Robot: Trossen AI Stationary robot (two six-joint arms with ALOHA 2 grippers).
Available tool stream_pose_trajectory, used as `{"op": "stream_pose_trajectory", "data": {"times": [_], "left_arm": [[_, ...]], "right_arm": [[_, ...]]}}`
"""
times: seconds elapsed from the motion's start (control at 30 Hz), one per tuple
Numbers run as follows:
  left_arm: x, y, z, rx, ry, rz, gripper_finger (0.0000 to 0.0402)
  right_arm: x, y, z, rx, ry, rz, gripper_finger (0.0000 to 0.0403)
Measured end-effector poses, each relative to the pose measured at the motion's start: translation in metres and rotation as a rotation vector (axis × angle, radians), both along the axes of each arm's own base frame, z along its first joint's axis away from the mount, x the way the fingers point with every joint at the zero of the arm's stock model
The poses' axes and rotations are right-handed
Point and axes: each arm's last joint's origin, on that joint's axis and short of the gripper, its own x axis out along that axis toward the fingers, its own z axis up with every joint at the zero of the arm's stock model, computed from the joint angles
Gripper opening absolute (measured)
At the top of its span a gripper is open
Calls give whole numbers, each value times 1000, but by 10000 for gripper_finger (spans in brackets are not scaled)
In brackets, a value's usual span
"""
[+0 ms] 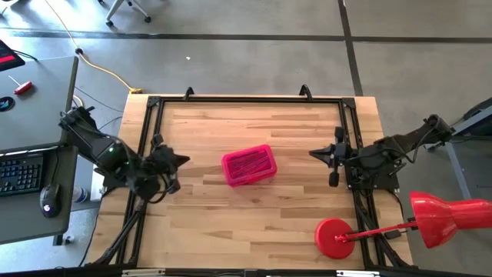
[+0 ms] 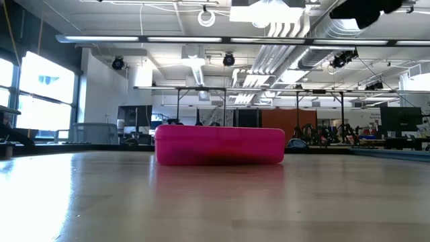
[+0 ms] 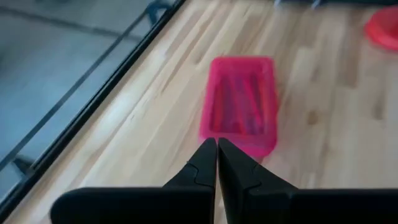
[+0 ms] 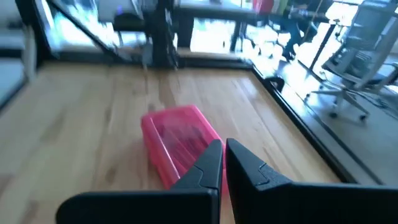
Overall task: Pick & place school supplies into a supply box
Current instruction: Return to Home Position
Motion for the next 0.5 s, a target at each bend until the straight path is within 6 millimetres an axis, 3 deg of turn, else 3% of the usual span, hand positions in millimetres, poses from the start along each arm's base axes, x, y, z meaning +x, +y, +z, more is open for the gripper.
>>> {"op": "stream_pose_trajectory", "data": {"times": [0.27, 0.4, 0.5], "left_arm": [[-42, 7, -58, -24, -224, -82, 47], [-48, 13, -82, -91, -380, -99, 33], [-46, 10, -92, -108, -483, -235, 13]], "right_arm": [[-30, -7, -50, -10, -248, 156, 0], [-40, -8, -66, -50, -339, 312, 0], [-47, -8, -78, -62, -378, 401, 0]]}}
